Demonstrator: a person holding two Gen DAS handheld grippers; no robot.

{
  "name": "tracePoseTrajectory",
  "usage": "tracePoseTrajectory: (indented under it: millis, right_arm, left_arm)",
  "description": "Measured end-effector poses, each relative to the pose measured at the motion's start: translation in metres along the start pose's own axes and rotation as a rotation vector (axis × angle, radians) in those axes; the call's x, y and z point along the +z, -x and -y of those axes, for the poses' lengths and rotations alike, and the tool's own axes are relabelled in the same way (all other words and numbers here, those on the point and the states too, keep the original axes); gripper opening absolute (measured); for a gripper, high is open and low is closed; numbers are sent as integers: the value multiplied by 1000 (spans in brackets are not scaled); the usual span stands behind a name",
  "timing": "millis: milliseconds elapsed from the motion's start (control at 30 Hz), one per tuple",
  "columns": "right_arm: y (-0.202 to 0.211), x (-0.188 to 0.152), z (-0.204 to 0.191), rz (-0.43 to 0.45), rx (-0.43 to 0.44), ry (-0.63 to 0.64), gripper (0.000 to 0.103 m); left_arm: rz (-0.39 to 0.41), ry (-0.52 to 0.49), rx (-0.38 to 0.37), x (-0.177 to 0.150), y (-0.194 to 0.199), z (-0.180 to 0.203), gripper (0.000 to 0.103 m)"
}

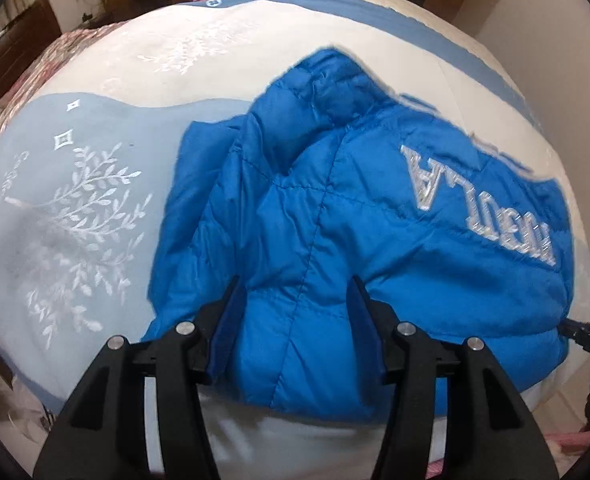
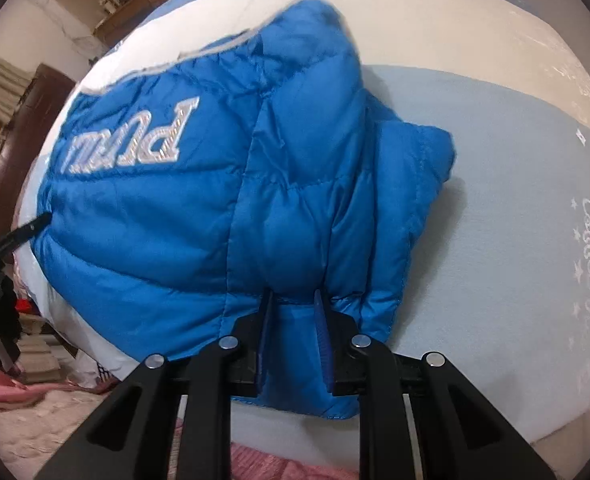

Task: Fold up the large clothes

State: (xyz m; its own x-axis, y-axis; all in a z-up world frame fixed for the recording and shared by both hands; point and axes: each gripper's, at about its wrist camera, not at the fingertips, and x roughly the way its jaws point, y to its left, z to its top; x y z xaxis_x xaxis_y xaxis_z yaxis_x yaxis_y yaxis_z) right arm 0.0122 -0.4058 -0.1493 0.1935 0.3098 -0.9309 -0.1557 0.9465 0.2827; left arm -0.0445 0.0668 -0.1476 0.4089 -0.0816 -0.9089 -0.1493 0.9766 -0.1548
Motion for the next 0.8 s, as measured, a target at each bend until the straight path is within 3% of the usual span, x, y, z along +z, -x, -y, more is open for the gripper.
tracePoseTrajectory:
  millis: [200,400,800]
  right_arm:
    - [37,-5,-14,56,14,52,25]
    - [35,-3,-26,42,10,84,25]
    - [-14,4,-24,-64,-45,66,23]
  left_arm:
    - [21,45,95,-9,40,-16,63]
    - [21,60,174,-18,61,-23,70]
    - [21,136,143,-35,59,-47,70]
